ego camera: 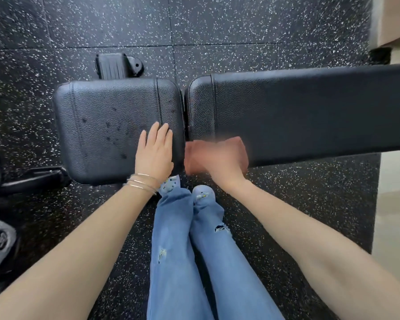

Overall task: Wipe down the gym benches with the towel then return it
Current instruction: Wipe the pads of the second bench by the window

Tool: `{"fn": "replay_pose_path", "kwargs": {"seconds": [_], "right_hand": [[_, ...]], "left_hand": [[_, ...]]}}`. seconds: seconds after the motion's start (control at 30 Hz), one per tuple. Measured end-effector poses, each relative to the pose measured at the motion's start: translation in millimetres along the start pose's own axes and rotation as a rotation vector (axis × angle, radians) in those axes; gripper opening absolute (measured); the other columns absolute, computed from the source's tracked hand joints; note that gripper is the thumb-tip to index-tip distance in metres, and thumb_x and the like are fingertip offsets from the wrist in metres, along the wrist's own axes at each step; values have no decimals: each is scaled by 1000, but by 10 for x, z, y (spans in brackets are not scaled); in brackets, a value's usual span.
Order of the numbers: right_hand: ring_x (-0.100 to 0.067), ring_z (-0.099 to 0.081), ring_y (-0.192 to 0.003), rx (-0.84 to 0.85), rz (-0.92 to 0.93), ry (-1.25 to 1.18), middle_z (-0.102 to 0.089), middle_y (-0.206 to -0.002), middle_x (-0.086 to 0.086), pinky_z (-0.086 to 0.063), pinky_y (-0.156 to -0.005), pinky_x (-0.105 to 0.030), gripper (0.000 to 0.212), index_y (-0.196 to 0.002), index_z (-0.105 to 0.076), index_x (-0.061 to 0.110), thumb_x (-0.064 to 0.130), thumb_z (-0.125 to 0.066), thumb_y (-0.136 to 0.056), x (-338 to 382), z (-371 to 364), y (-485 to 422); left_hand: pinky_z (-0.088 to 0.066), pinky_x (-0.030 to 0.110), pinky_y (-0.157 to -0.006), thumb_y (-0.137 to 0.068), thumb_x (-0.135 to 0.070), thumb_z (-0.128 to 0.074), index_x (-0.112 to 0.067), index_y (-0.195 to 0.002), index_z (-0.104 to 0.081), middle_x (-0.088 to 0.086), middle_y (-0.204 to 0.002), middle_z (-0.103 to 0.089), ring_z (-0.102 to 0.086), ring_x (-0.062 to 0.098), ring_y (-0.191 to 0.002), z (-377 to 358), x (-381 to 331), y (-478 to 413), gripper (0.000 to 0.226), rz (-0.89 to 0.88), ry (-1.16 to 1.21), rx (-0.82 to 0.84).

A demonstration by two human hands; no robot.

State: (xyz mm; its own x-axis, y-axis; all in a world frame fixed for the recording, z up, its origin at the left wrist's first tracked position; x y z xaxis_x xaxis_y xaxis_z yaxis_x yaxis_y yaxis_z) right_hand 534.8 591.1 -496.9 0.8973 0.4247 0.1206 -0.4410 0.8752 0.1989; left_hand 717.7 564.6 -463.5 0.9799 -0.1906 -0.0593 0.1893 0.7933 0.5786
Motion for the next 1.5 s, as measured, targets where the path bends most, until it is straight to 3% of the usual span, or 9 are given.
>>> {"fn": "replay_pose_path", "kwargs": {"seconds": [0.2, 0.3, 0.43, 0.67, 0.87, 0.97, 1.03, 1.27, 1.5], "right_hand": [[-38, -28, -127, 99, -436, -128, -33, -137, -13, -33, -91, -56, 41, -132, -42, 34, 15, -42, -96, -150, 400, -1113], [-37, -32, -122, 123, -253, -50, -40, -134, -11, -36, -84, -50, 43, -130, -43, 35, 30, -57, -89, -252, 296, -891], [-27, -35, -92, -59, -20, -39, -47, -104, -9, -35, -66, -41, 54, -110, -55, 33, 4, -68, -67, -393, -78, 26], [-34, -48, -91, 35, 255, 47, -43, -105, -13, -40, -66, -45, 58, -110, -56, 30, -4, -66, -64, -613, -82, 385], [-40, -24, -130, 88, -428, -98, -27, -144, -15, -28, -96, -58, 47, -133, -41, 34, 7, -36, -95, -460, 407, -804], [-41, -11, -138, 153, -490, -180, -13, -154, -14, -16, -101, -69, 49, -136, -37, 35, 5, -35, -97, -403, 474, -1325], [-41, -13, -137, 145, -502, -154, -14, -154, -13, -20, -100, -66, 46, -135, -37, 36, 8, -37, -98, -339, 428, -1353], [-39, -39, -111, 57, -313, -92, -44, -127, -16, -33, -78, -46, 49, -131, -46, 33, 10, -50, -88, 331, 34, -461], [-29, -38, -89, -150, 101, -52, -56, -99, -13, -39, -65, -44, 55, -113, -54, 31, 2, -67, -68, 564, -153, -172]], "left_hand": [[-17, 47, -116, -81, -25, -68, -5, -145, -27, 11, -156, -22, -16, 29, -146, -198, -171, 247, 79, 79, 31, -3], [-16, 46, -117, -82, -26, -67, -6, -146, -25, 10, -157, -20, -15, 28, -146, -218, -273, 277, 78, 93, 41, -25], [-16, 46, -117, -82, -27, -68, -6, -146, -24, 11, -157, -19, -14, 28, -146, -214, -359, 261, 81, 106, 42, -38], [-17, 46, -117, -81, -26, -68, -6, -146, -25, 11, -157, -20, -15, 29, -146, -247, -428, 333, 80, 109, 47, -42], [-15, 46, -118, -83, -28, -68, -7, -147, -20, 12, -158, -15, -12, 29, -146, -252, -354, 381, 83, 155, 72, -57], [-15, 45, -119, -82, -29, -68, -7, -148, -19, 13, -158, -14, -12, 29, -147, -232, -262, 377, 85, 166, 74, -87], [-15, 45, -119, -83, -28, -68, -7, -148, -18, 13, -158, -13, -11, 30, -147, -235, -175, 363, 85, 173, 81, -96], [-15, 47, -118, -79, -25, -72, -4, -148, -19, 18, -157, -14, -13, 34, -145, -246, 303, 400, 89, 197, 133, -136], [-15, 48, -118, -75, -25, -76, 2, -146, -21, 29, -153, -14, -16, 43, -142, -351, 1122, 545, 94, 313, 189, -140]]}}
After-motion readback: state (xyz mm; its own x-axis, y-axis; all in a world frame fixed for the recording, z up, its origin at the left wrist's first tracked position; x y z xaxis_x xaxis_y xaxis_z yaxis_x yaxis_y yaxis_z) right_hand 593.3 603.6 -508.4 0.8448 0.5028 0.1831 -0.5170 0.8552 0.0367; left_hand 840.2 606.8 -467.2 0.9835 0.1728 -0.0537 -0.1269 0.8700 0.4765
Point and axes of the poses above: each hand's wrist, its own y-axis away from the middle knuckle, its own z-axis out of the back of the hand, x = y × z, the point moved 1 cm from there along -y, towards the middle knuckle
